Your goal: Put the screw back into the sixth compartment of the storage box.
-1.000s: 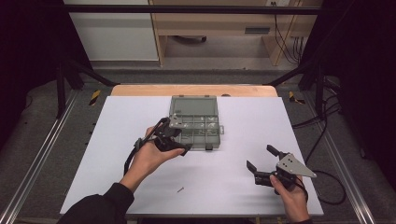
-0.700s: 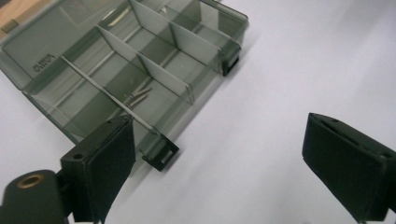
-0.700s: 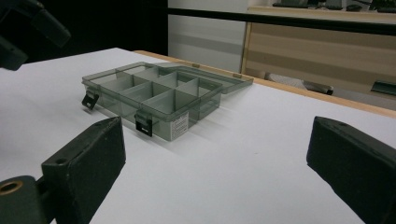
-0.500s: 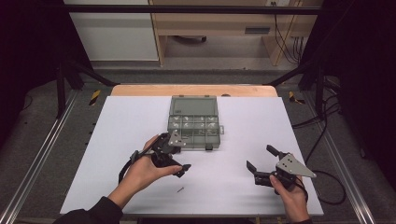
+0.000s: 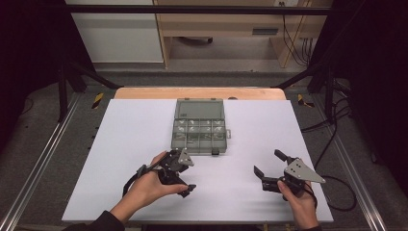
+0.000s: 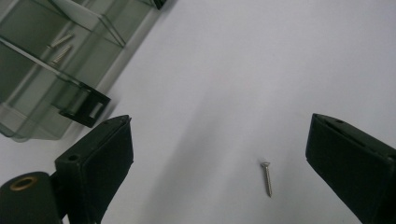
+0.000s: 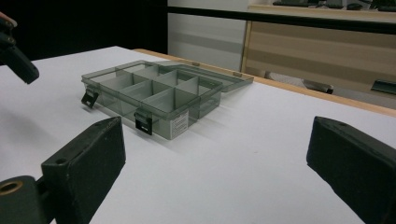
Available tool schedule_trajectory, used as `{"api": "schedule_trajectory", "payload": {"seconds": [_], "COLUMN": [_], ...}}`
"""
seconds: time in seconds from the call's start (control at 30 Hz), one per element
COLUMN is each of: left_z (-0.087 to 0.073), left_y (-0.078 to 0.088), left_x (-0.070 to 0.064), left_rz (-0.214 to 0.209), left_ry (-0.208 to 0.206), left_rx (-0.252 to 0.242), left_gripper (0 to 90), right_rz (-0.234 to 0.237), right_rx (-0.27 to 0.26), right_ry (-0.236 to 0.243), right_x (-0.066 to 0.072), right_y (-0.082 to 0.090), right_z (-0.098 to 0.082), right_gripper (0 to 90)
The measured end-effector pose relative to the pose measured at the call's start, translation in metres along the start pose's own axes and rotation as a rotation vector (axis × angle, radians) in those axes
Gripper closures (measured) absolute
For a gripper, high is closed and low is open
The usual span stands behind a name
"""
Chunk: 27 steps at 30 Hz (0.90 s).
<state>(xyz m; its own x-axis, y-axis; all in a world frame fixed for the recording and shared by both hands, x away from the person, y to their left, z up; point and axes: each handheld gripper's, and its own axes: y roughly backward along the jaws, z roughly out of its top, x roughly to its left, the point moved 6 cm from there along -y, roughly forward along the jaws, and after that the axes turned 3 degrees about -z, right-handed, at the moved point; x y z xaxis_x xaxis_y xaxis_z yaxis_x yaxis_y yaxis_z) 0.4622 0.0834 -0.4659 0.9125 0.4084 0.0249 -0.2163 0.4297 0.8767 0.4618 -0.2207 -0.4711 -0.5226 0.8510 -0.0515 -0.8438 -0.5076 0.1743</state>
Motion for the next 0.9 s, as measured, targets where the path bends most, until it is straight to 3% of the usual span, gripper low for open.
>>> {"api": "schedule_trajectory", "payload": {"seconds": [0.43,0.5,0.67,0.9], "left_z": [-0.007,-0.009,-0.011,-0.014], "left_y": [-0.013,-0.014,-0.016,-0.018], "left_x": [-0.019,-0.022,-0.027,-0.028], "left_rz": [-0.031,-0.042,-0.080,-0.092], "left_ry": [-0.048,-0.056,-0.061,-0.034], "left_rx": [0.070,0.086,0.113,0.150], "left_gripper": [12.7,16.2,34.7,52.9], "right_rz": [-0.002,-0.001,0.000,-0.002], "right_rx": [0.002,0.003,0.003,0.004], "right_ry": [0.002,0.000,-0.001,0.001], "right_x": [0.000,0.000,0.000,0.000], "right_y": [0.000,0.000,0.000,0.000], "right_z": [0.000,0.000,0.000,0.000], "right_gripper": [4.7,4.7,4.7,4.7]}}
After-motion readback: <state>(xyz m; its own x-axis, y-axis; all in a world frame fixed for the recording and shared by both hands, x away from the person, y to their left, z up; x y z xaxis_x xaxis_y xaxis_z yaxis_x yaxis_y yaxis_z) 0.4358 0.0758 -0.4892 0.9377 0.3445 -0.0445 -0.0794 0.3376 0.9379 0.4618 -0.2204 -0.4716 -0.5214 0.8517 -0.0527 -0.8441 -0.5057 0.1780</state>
